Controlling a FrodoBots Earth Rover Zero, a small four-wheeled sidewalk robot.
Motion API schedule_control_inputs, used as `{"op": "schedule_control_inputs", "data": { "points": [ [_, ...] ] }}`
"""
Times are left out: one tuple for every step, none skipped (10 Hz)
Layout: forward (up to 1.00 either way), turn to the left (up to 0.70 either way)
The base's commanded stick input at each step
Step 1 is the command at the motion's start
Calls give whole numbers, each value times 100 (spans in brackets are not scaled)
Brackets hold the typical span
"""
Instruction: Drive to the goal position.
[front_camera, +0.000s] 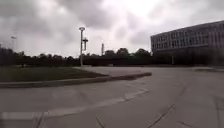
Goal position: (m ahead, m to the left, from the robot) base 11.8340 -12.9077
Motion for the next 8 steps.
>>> {"op": "schedule_control_inputs", "data": {
  "points": [
    [70,-30],
    [70,-30],
    [70,-30],
    [70,-30],
    [70,-30],
    [70,-30],
    [70,-28],
    [70,-24]
  ]
}}
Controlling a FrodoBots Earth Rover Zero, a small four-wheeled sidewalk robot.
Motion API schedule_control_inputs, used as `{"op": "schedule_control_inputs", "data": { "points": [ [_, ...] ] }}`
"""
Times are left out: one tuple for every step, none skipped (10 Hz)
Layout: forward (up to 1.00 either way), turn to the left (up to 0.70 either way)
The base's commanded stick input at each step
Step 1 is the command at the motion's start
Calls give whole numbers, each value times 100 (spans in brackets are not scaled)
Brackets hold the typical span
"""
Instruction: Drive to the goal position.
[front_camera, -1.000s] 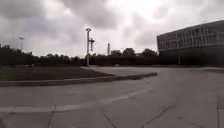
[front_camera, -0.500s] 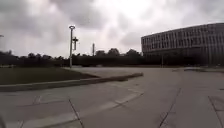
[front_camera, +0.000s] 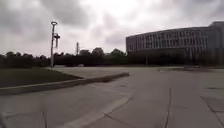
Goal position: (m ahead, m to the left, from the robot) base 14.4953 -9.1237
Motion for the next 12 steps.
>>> {"op": "schedule_control_inputs", "data": {
  "points": [
    [70,-16],
    [70,-15],
    [70,-14],
    [70,-13],
    [70,0],
    [70,0],
    [70,-1],
    [70,-5],
    [70,-27],
    [70,-35],
    [70,-35],
    [70,-35]
  ]
}}
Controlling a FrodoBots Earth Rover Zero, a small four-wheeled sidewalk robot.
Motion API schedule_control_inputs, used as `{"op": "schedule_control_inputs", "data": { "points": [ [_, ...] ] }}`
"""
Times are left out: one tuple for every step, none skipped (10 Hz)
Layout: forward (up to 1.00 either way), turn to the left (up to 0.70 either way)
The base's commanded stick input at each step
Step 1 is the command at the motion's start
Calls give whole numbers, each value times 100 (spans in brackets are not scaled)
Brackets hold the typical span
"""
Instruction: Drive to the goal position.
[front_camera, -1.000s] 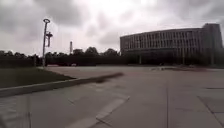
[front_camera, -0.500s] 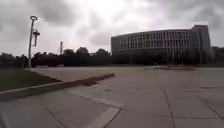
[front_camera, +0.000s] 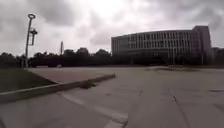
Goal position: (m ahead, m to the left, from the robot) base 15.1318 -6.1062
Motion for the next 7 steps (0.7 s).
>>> {"op": "schedule_control_inputs", "data": {
  "points": [
    [70,-35],
    [70,-35],
    [70,-35],
    [70,-35],
    [70,-35],
    [70,-35],
    [70,-35]
  ]
}}
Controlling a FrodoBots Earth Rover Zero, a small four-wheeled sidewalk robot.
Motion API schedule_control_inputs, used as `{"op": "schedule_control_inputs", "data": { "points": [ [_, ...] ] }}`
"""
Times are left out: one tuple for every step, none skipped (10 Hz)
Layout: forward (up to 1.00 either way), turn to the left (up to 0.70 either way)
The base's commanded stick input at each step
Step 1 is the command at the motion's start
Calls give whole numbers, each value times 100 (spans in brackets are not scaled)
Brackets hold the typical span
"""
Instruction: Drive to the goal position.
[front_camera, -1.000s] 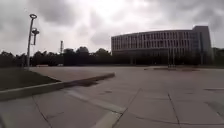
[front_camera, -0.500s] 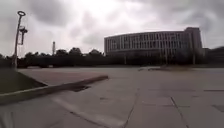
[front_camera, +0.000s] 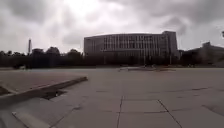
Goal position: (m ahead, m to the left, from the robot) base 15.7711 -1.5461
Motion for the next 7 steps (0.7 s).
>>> {"op": "schedule_control_inputs", "data": {
  "points": [
    [70,-16],
    [70,0],
    [70,0],
    [70,0],
    [70,0],
    [70,0],
    [70,0]
  ]
}}
